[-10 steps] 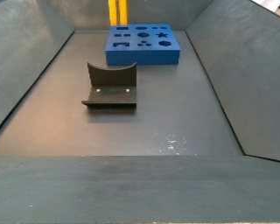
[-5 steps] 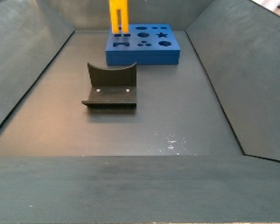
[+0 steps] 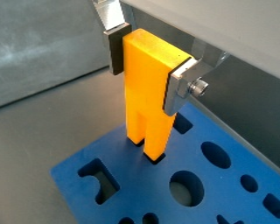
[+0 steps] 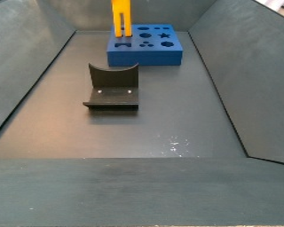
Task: Pick up the double-square object. Move up. Place the double-square object on the fixture. Regrasp the double-square object. Move to above the board. Insert the double-square object.
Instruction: Insert the double-square object.
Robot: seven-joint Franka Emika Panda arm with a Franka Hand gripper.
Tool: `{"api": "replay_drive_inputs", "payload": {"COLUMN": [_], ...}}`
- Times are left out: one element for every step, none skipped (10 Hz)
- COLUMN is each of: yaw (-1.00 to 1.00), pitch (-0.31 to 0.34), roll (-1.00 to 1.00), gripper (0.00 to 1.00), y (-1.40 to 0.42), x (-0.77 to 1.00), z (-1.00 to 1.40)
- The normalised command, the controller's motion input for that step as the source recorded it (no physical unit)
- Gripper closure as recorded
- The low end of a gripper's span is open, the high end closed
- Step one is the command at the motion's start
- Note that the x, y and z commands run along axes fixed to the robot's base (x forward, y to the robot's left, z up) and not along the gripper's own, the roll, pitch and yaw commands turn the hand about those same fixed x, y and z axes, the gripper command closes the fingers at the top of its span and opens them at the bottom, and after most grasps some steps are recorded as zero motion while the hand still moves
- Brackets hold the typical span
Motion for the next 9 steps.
{"api": "replay_drive_inputs", "payload": {"yaw": [0.00, 0.00, 0.00, -0.06, -0.18, -0.20, -0.18, -0.17, -0.16], "pitch": [0.000, 0.000, 0.000, 0.004, 0.041, 0.000, -0.013, -0.060, -0.084], "roll": [0.00, 0.05, 0.06, 0.05, 0.03, 0.01, 0.16, 0.21, 0.20], "gripper": [1.00, 1.00, 1.00, 1.00, 1.00, 1.00, 1.00, 1.00, 1.00], "y": [-0.02, -0.07, 0.00, 0.02, 0.08, 0.01, -0.05, -0.07, -0.10], "x": [0.00, -0.03, -0.21, -0.32, -0.26, -0.15, -0.09, 0.00, 0.00], "z": [-0.36, -0.36, -0.39, -0.33, -0.26, -0.30, -0.67, -0.91, -0.89]}}
